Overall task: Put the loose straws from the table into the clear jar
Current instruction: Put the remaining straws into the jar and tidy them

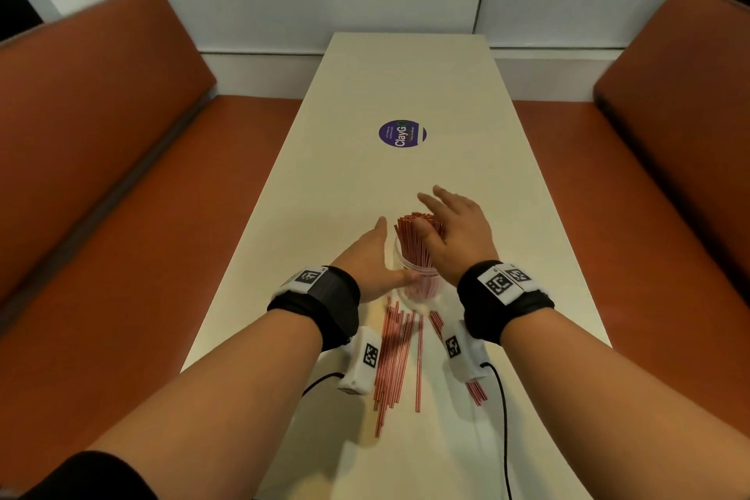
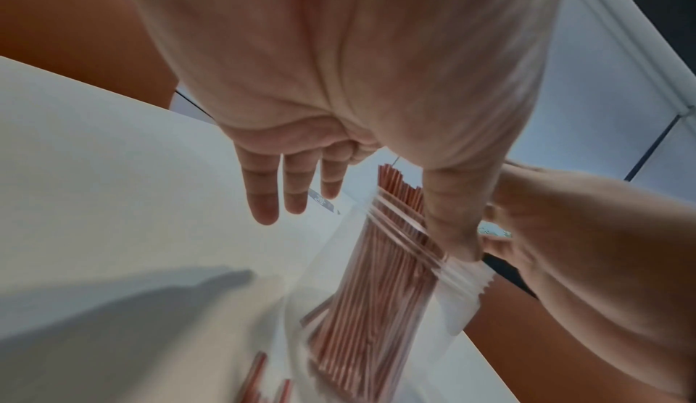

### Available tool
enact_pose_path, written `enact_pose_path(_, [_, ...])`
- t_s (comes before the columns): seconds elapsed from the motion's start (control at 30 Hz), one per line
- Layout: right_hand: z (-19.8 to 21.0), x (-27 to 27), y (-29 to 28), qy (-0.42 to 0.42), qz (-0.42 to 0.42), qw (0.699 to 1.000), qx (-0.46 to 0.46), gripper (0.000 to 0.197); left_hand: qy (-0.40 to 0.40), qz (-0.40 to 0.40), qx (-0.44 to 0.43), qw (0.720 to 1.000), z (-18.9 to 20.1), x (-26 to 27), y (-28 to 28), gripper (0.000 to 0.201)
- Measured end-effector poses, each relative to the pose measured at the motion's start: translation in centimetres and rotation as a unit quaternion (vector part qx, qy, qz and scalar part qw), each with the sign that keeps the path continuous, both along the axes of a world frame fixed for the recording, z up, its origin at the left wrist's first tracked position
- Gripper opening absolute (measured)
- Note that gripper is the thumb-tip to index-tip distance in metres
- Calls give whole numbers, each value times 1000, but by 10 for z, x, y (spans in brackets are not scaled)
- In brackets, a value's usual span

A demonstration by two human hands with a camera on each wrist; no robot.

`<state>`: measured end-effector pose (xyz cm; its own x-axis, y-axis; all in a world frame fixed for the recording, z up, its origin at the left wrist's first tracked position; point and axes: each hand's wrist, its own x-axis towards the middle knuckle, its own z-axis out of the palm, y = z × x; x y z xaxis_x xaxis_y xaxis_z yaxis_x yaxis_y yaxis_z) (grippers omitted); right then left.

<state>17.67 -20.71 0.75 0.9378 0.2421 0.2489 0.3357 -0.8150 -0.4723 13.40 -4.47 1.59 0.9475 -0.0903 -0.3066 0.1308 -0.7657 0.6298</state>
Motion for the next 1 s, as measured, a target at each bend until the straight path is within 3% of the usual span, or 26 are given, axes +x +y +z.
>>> enact_pose_path(0.1, [-1,-26,-20,-14,-46,995,83,39,6,39,37,999,-5,-16,12,96])
enact_pose_path(0.17, [-11,-44,-33,41,-79,991,98,36,23,59,82,995,-12,-32,18,73])
enact_pose_path(0.3, [-35,-74,-51,230,-107,966,-50,35,75,47,147,985,-26,-64,10,32])
enact_pose_path(0.4, [-42,-94,-52,283,-95,946,-123,39,85,59,145,984,-35,-78,-4,40])
enact_pose_path(0.57, [-46,-107,-35,305,-81,935,-159,57,72,83,160,981,-41,-84,-28,40])
enact_pose_path(0.73, [-43,-108,-29,310,-84,935,-148,37,75,82,177,978,-44,-78,-33,21])
enact_pose_path(0.87, [-45,-106,-28,312,-90,934,-145,20,92,105,156,978,-50,-76,-26,25])
enact_pose_path(1.0, [-46,-104,-25,316,-98,933,-145,19,99,111,124,981,-50,-76,-21,26])
